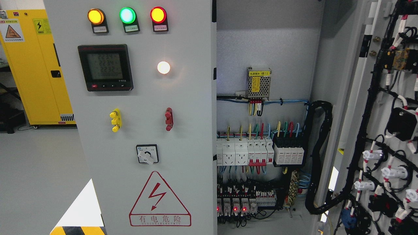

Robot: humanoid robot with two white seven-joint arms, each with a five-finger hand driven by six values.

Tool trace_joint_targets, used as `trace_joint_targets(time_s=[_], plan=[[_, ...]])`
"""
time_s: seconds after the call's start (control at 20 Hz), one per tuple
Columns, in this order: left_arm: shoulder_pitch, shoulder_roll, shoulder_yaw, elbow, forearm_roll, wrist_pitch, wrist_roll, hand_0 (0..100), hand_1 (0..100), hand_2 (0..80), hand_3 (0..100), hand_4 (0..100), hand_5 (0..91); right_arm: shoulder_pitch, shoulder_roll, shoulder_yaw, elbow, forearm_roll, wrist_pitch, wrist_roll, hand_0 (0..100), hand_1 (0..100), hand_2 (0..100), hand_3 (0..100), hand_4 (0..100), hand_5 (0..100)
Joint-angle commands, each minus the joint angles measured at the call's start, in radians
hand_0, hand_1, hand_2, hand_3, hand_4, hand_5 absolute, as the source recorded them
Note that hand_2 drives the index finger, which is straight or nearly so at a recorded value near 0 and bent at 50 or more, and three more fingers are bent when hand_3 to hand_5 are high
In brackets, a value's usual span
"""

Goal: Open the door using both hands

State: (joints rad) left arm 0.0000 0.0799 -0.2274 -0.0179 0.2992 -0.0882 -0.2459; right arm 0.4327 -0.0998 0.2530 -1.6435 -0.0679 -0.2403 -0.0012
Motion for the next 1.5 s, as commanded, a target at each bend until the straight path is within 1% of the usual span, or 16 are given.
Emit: trace_joint_targets(time_s=[0.0,0.05,0.1,0.25,0.3,0.4,0.55,0.65,0.7,0.8,0.95,1.05,1.25,1.35,1.45], plan=[[0.011,-0.003,-0.001,0.036,-0.008,-0.001,-0.004,0,0,0.0,0,0,0.0,-0.098,-0.014,0.107,-0.444,-0.003,-0.068,0.006,20,12,0,0,0,0],[0.011,-0.002,-0.001,0.036,-0.008,-0.001,-0.003,0,0,0.0,0,0,0.0,-0.135,-0.011,0.115,-0.444,-0.003,-0.070,0.006,20,12,0,0,0,0],[0.011,-0.002,-0.001,0.036,-0.008,-0.001,-0.004,0,0,0.0,0,0,0.0,-0.176,0.000,0.121,-0.444,-0.001,-0.064,0.004,20,12,0,0,0,0],[0.011,-0.003,0.000,0.036,-0.008,-0.001,-0.004,0,0,0.0,0,0,0.0,-0.294,0.058,0.120,-0.443,-0.001,-0.051,0.001,20,12,0,0,0,0],[0.011,-0.003,0.000,0.036,-0.008,-0.001,-0.003,0,0,0.0,0,0,0.0,-0.333,0.074,0.117,-0.441,-0.001,-0.031,0.000,20,12,0,0,0,0],[0.011,-0.005,0.002,0.036,-0.006,-0.001,-0.004,0,0,0.0,0,0,0.0,-0.411,0.106,0.107,-0.437,-0.004,0.048,0.000,20,12,0,0,0,0],[0.012,-0.005,0.003,0.036,-0.005,-0.001,-0.006,0,0,0.0,0,0,0.0,-0.523,0.143,0.094,-0.401,-0.006,0.154,-0.003,20,12,0,0,0,0],[0.011,-0.005,0.003,0.036,-0.005,-0.001,-0.006,0,0,0.0,0,0,0.0,-0.589,0.152,0.062,-0.368,-0.006,0.194,-0.003,20,12,0,0,0,0],[0.011,-0.005,0.003,0.036,-0.005,-0.001,-0.006,0,0,0.0,0,0,0.0,-0.619,0.156,0.037,-0.349,-0.007,0.200,-0.003,20,12,0,0,0,0],[0.012,-0.006,0.002,0.036,-0.005,-0.001,-0.006,0,0,0.0,0,0,0.0,-0.681,0.169,0.014,-0.309,-0.007,0.210,-0.003,20,12,0,0,0,0],[0.011,-0.012,0.002,0.035,-0.005,-0.001,-0.006,0,0,0.0,0,0,0.0,-0.790,0.183,0.000,-0.242,-0.009,0.292,-0.003,20,12,0,0,0,0],[0.009,-0.012,0.002,0.035,-0.005,-0.001,-0.006,0,0,0.0,0,0,0.0,-0.856,0.193,0.000,-0.175,-0.009,0.334,-0.003,20,12,0,0,0,0],[0.009,-0.018,0.002,0.033,-0.005,-0.001,-0.006,0,0,0.0,0,0,0.0,-0.936,0.216,0.002,-0.095,-0.009,0.427,-0.003,20,12,0,0,0,0],[0.006,-0.020,0.000,0.033,-0.006,-0.001,-0.006,0,0,0.0,0,0,0.0,-0.980,0.221,-0.003,-0.047,-0.009,0.441,-0.003,20,12,0,0,0,0],[0.006,-0.026,0.000,0.035,-0.006,-0.001,-0.006,0,0,0.0,0,0,0.0,-1.008,0.219,-0.017,-0.006,-0.009,0.443,0.000,20,12,0,0,0,0]])
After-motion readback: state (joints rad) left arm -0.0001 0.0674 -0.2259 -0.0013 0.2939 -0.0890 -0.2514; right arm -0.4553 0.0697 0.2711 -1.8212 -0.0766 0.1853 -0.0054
